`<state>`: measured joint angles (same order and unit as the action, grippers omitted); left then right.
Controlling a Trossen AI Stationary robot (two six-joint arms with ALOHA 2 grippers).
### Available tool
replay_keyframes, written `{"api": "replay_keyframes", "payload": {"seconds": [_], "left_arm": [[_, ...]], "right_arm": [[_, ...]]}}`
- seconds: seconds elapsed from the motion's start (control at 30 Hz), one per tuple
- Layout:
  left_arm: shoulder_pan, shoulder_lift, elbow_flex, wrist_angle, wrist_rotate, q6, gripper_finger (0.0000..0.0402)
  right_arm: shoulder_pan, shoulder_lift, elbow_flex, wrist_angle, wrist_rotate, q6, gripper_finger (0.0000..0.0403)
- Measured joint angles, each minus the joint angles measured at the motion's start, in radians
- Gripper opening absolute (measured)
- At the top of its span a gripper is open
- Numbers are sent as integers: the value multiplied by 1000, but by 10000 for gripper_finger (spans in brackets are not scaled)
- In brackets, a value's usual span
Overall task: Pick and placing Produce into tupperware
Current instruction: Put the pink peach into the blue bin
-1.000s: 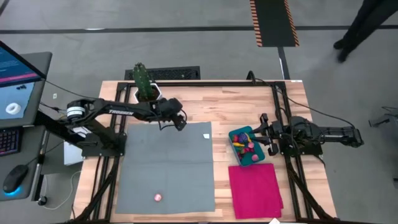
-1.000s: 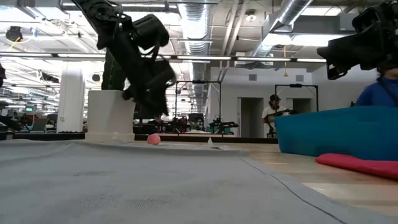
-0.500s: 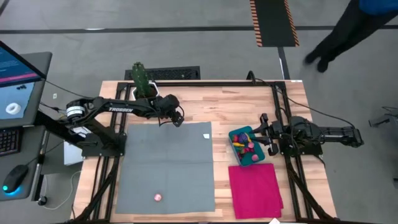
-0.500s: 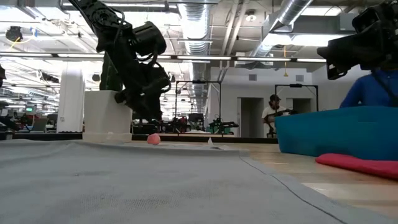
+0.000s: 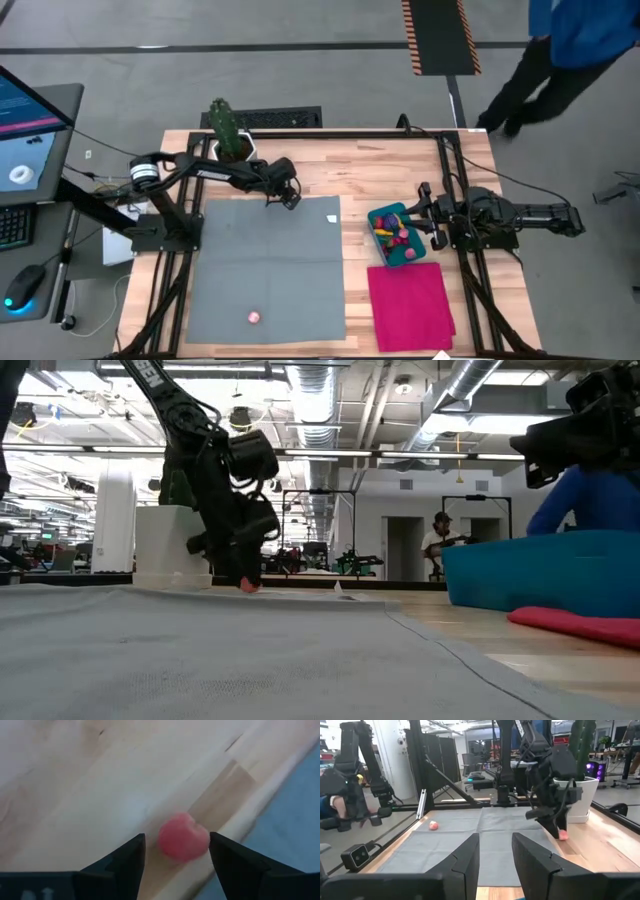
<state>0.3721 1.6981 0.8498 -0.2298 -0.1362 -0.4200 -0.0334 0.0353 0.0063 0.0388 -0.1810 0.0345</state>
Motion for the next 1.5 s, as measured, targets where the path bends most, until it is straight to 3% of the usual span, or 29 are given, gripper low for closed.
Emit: {"api": "replay_keyframes", "payload": {"seconds": [0.33,0.73,0.87,1.13,1.5], "left_arm": [[-2,32,14,16,-3,21,205],[-5,30,15,59,44,41,114],[-9,30,18,64,37,43,117],[-40,0,21,118,127,55,139],[-186,-138,21,305,185,84,125]], "right_arm": [[0,0,0,0,0,0,139],[0,0,0,0,0,0,138],[0,0,0,0,0,0,137],[0,0,0,0,0,0,137],[0,0,0,0,0,0,137]]}}
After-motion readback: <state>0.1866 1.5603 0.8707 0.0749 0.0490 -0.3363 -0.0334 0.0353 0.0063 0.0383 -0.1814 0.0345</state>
